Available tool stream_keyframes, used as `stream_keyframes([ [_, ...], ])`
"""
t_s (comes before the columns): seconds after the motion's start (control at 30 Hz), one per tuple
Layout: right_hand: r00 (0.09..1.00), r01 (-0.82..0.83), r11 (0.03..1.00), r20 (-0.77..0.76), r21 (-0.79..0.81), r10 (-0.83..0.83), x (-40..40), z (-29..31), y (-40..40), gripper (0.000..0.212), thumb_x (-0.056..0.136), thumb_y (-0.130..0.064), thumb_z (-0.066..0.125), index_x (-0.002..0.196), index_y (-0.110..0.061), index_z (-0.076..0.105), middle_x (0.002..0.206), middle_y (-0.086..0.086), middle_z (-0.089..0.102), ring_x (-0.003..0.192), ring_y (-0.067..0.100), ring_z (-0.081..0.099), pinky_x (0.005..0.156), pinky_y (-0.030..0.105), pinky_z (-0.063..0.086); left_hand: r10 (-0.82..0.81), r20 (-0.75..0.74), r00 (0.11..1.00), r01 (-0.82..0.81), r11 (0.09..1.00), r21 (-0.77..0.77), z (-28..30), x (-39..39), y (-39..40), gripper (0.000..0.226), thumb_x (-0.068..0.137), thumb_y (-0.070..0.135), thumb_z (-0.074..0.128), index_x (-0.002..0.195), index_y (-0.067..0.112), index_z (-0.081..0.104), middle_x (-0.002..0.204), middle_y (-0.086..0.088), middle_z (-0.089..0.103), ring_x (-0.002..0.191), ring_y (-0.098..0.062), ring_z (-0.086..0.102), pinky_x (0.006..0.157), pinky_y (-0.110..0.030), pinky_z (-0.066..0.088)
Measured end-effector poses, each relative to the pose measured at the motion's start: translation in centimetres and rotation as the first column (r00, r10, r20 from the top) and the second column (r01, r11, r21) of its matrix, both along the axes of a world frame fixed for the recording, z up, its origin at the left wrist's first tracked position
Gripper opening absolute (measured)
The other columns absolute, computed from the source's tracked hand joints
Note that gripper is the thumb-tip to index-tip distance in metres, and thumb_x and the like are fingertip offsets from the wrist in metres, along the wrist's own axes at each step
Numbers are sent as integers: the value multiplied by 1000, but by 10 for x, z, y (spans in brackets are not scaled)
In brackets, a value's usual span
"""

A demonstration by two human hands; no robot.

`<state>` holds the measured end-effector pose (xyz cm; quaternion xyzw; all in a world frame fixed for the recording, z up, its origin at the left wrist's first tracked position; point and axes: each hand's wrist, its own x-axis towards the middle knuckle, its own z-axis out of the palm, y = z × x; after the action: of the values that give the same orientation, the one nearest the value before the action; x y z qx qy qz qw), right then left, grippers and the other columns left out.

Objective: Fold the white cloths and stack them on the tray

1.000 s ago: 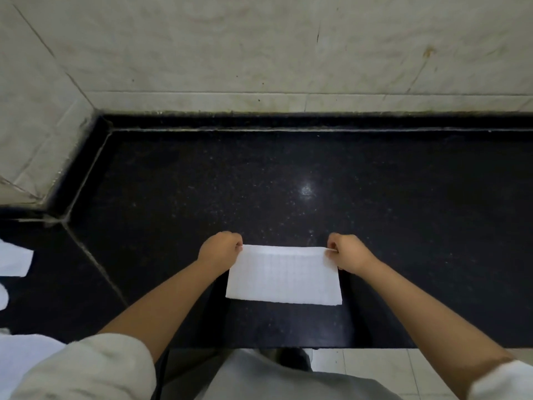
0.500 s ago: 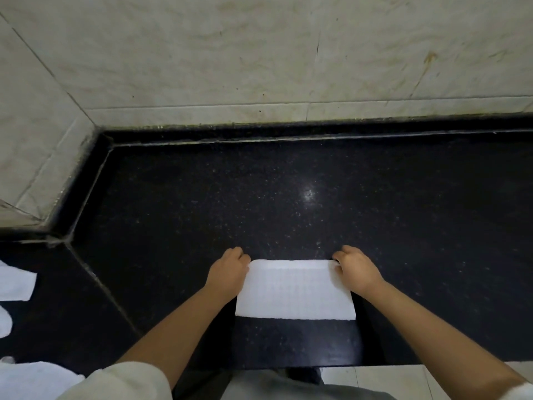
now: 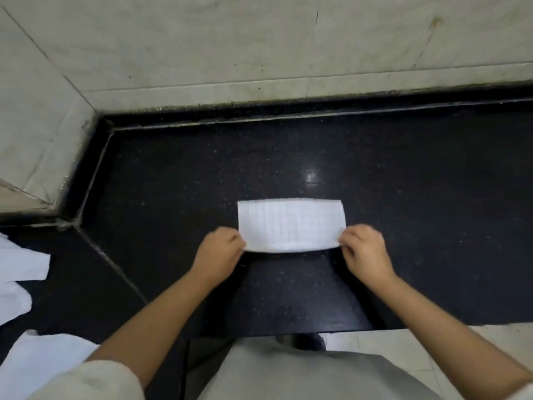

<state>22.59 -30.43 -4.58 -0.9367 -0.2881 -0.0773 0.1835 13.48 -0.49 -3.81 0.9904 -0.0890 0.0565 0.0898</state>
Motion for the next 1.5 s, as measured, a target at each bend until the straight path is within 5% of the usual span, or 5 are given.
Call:
stream_keyframes([
  [0.33,795,448,858,-327,-251,-510,-15,6,23,30,88,-26,56,108,-5,61,114,12,60,110,32,51,91,43,40,149,-128,981,-147,989,23,-9,9,-32,38,79,19,37,96,4,68,115,-14,65,110,-27,58,77,-34,58],
  [0.5,672,453,780,-410,-431,-617,-14,6,40,31,93,-32,44,106,-6,55,114,10,58,107,27,52,88,36,39,252,-392,885,-264,964,23,-21,34,-65,61,100,37,27,148,7,6,158,-9,-3,146,-21,-7,118,-32,-3],
  [0.77,585,535,737,-448,-413,-676,-12,2,52,24,91,-18,45,102,-2,58,113,15,57,104,31,53,84,35,43,289,-426,857,-294,954,55,-34,31,-66,65,99,43,20,148,9,-4,157,-7,-13,145,-18,-13,116,-31,-10],
  [1.2,820,438,852,-515,286,-248,-23,46,109,9,84,-6,55,80,-12,49,71,-2,49,64,14,46,57,25,34,387,-322,864,-465,858,-218,-17,21,-25,53,100,31,32,146,9,19,157,-6,12,146,-17,5,118,-28,5],
  [1.5,902,-99,995,-423,-1,89,-65,-13,170,11,71,-4,54,73,-6,64,70,7,61,60,26,60,49,31,42,556,-333,761,-630,756,-179,-29,-62,28,44,99,27,37,137,5,41,152,-11,27,144,-23,17,118,-33,14],
])
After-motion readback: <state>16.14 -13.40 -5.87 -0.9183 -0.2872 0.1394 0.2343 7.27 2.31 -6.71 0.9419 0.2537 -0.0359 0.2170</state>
